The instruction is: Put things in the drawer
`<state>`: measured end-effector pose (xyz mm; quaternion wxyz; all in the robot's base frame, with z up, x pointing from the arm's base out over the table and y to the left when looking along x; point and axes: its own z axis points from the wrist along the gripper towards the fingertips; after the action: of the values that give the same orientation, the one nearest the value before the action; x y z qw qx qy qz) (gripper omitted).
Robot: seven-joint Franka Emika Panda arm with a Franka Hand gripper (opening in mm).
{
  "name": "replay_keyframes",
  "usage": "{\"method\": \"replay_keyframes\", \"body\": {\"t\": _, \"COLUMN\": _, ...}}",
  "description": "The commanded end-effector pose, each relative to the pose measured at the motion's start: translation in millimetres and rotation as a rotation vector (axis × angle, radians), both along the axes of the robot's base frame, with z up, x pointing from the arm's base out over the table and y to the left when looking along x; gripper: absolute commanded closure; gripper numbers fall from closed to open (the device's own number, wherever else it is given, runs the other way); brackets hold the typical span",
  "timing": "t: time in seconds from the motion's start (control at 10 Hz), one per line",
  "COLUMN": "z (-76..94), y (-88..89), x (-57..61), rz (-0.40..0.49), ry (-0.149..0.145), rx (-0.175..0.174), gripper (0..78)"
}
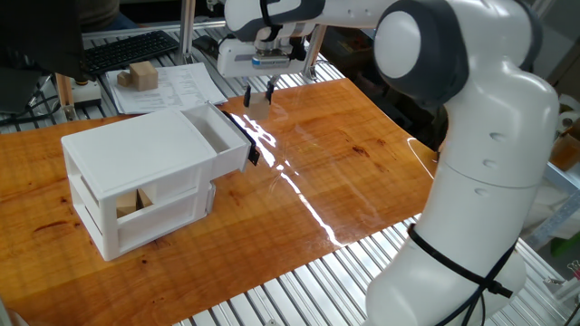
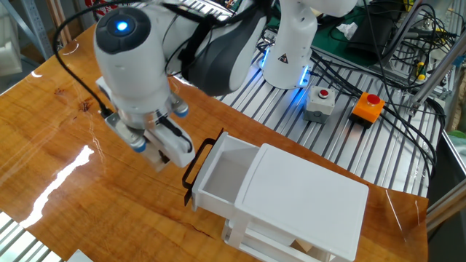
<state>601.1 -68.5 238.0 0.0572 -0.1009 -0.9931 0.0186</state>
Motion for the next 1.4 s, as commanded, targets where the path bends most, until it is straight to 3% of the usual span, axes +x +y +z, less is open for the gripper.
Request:
{"method": "replay_keyframes", "body": {"t": 0.1, "z": 14.7, "y": 5.5, "x": -5.8, "rz": -0.021, "ry": 0.012, "rx": -0.003, "gripper": 76.3}}
{"method": "replay_keyframes", "body": {"t": 0.5, "z": 17.6, "y": 5.5, "x": -4.2, "rz": -0.037, "ry": 0.021, "rx": 0.011, "gripper": 76.3}}
{"method": "replay_keyframes", "body": {"t": 1.0, "z": 18.1, "y": 5.6, "x": -2.8, "rz": -0.007, "ry": 0.022, "rx": 0.001, "gripper": 76.3}}
{"method": "replay_keyframes", "body": {"t": 1.3, "z": 18.1, "y": 5.6, "x": -2.8, "rz": 0.065, "ry": -0.017, "rx": 0.012, "gripper": 76.3}}
{"method": "replay_keyframes", "body": {"t": 1.4, "z": 18.1, "y": 5.6, "x": -2.8, "rz": 0.125, "ry": -0.036, "rx": 0.026, "gripper": 76.3}}
